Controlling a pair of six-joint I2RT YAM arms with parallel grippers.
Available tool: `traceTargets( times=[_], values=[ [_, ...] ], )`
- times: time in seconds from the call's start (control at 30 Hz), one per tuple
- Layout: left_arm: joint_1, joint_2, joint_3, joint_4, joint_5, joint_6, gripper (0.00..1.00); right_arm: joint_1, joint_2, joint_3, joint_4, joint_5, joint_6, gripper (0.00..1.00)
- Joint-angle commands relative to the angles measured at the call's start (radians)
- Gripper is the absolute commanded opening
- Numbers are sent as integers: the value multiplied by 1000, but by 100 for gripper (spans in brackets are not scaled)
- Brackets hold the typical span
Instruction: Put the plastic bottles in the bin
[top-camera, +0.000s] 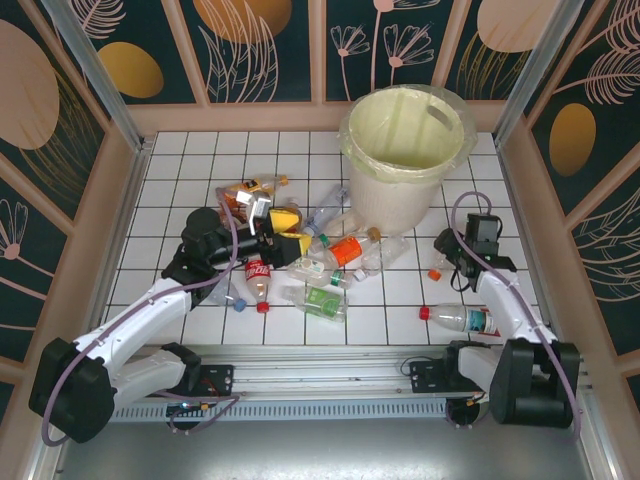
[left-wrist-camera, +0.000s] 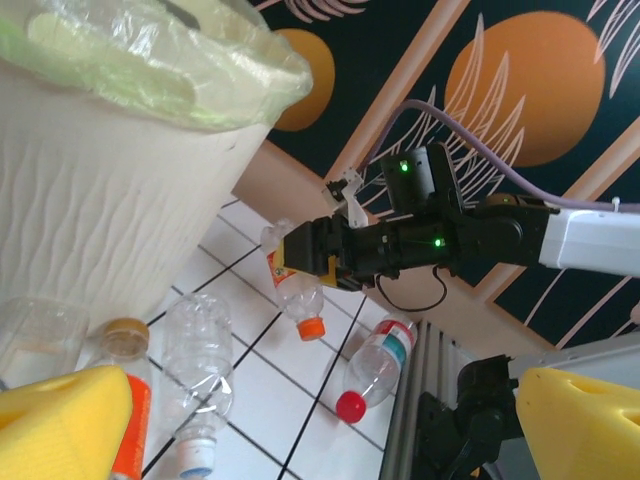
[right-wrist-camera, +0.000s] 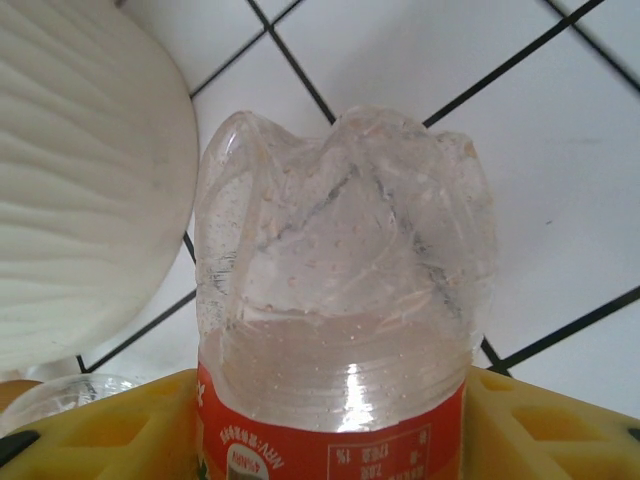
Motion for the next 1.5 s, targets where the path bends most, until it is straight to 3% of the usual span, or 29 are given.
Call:
traceTargets(
  times=[0.0, 0.27, 0.43, 0.6, 0.77, 1.0, 1.17, 1.47],
  values=[
    [-6, -32, -17, 157, 36, -75, 99, -10, -92, 62, -74, 79, 15, 59],
    [-6, -73, -3, 159, 16, -59, 99, -9, -205, 244, -101, 184, -39, 56],
    [-6, -72, 36, 139, 48, -43, 99, 11, -187, 369, -73, 190, -96, 56],
    [-6, -82, 73, 92, 42, -22, 99, 97, -127, 508, -11, 211, -177, 57],
    [-6, -97, 88, 74, 0, -17, 99, 205, -13, 674, 40, 206, -268, 57],
    [-6, -108, 109, 27, -99, -22, 99, 259, 209, 911, 31, 46, -353, 58],
    [-6, -109, 111, -22, -160, -21, 99, 266, 410, 1127, -104, -51, -395, 58],
    [-6, -108, 134, -127, -203, 9, 99, 266, 674, 1385, -363, -87, -395, 58]
  ],
)
